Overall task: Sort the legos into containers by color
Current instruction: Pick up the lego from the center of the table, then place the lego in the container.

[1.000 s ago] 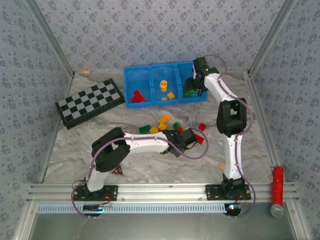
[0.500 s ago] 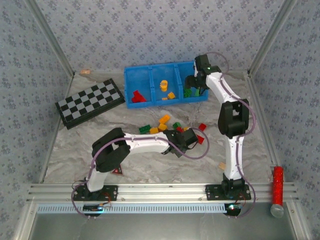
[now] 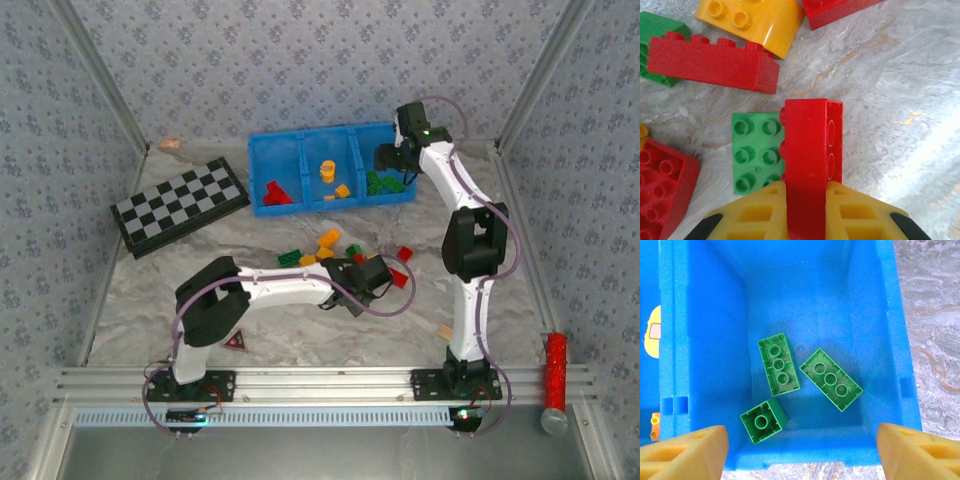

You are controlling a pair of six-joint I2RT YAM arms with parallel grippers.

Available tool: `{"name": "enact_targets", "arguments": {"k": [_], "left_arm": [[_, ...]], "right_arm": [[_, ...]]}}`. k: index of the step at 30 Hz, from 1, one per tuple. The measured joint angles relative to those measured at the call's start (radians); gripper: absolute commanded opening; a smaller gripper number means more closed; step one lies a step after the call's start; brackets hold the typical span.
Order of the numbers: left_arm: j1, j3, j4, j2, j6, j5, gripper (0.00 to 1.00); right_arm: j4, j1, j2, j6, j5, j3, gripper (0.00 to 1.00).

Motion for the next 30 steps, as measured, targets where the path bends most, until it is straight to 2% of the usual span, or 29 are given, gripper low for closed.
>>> {"name": "enact_targets", "arguments": {"k": [5, 9, 14, 18, 22, 26, 30], "left_arm": [[0.029, 0.000, -0.010, -0.102, -0.022, 0.041, 0.17], [0.099, -0.001, -0.018, -0.189, -0.042, 0.084, 0.17], [0.250, -0.013, -0.027, -0.288, -0.070, 0.144, 0.17], [0.428, -0.011, -0.027, -0.335, -0.094, 0.188, 0.17], [0.580, 0.020, -0.037, -0.326, -0.103, 0.214, 0.17], [0.669, 0.106, -0.036, -0.269, -0.121, 0.224, 0.17], [0.735, 0.209, -0.042, -0.164, -0.134, 0.229, 0.17]], "right_arm": [[-0.004, -0.002, -0.039, 0.000, -0.008, -0.045, 0.82], [-0.003, -0.003, -0.080, -0.002, -0.027, -0.098, 0.82], [0.028, 0.004, -0.189, -0.003, -0.056, -0.274, 0.82], [0.049, 0.023, -0.315, 0.021, -0.065, -0.460, 0.80], [0.055, 0.065, -0.454, 0.105, -0.066, -0.634, 0.79], [0.078, 0.126, -0.605, 0.229, -0.083, -0.837, 0.79], [0.072, 0.233, -0.714, 0.348, -0.074, -0.998, 0.80]]}}
